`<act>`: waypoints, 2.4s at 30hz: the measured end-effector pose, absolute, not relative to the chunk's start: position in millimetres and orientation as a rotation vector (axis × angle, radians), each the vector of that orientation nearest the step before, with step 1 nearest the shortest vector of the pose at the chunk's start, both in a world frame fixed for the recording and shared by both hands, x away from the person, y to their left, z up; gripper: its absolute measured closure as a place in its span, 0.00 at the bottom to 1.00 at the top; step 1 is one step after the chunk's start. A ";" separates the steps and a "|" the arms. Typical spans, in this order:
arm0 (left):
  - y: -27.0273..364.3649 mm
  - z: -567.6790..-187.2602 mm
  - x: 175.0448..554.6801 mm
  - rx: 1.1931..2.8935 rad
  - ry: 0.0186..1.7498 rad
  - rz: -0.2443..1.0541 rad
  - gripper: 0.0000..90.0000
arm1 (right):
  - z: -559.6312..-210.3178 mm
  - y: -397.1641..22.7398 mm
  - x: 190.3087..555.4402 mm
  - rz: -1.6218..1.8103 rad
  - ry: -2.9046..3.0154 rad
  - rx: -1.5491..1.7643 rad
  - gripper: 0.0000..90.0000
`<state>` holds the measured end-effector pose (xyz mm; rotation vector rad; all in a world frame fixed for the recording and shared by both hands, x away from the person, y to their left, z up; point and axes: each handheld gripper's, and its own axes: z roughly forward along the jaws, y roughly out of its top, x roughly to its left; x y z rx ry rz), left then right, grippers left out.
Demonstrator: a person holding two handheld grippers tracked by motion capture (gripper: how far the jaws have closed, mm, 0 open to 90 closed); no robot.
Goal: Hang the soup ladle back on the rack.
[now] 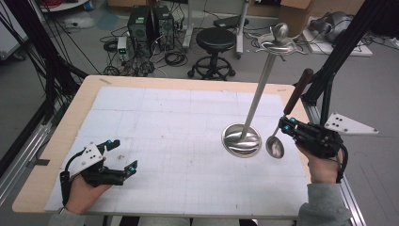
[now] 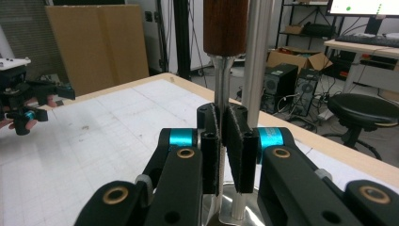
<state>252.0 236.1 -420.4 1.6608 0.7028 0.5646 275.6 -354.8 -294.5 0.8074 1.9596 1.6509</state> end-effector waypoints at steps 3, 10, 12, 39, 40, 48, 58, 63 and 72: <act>235.7 -420.8 251.9 1.661 0.704 0.561 0.02 | -291.0 -356.3 277.8 1.635 1.960 0.819 0.94; 235.7 -420.9 251.5 1.658 0.708 0.556 0.02 | -287.0 -358.8 285.0 1.635 1.957 0.846 0.94; 235.8 -420.9 251.4 1.660 0.707 0.555 0.02 | -285.7 -359.8 287.1 1.625 1.955 0.849 0.94; 236.0 -421.2 251.0 1.659 0.708 0.552 0.02 | -271.3 -372.5 308.5 1.617 1.933 0.917 0.94; 236.0 -421.2 251.0 1.658 0.708 0.553 0.02 | -271.0 -372.8 308.9 1.621 1.925 0.923 0.94; 236.4 -421.4 250.2 1.656 0.712 0.554 0.02 | -268.1 -371.3 312.2 1.608 1.941 0.908 0.94; 236.7 -421.3 250.1 1.657 0.711 0.555 0.02 | -269.5 -370.3 315.8 1.594 1.965 0.900 0.94; 236.7 -421.3 250.0 1.656 0.712 0.555 0.02 | -269.3 -369.3 317.5 1.592 1.971 0.897 0.94; 236.6 -421.4 249.6 1.658 0.712 0.551 0.02 | -266.8 -364.9 320.1 1.584 1.986 0.884 0.94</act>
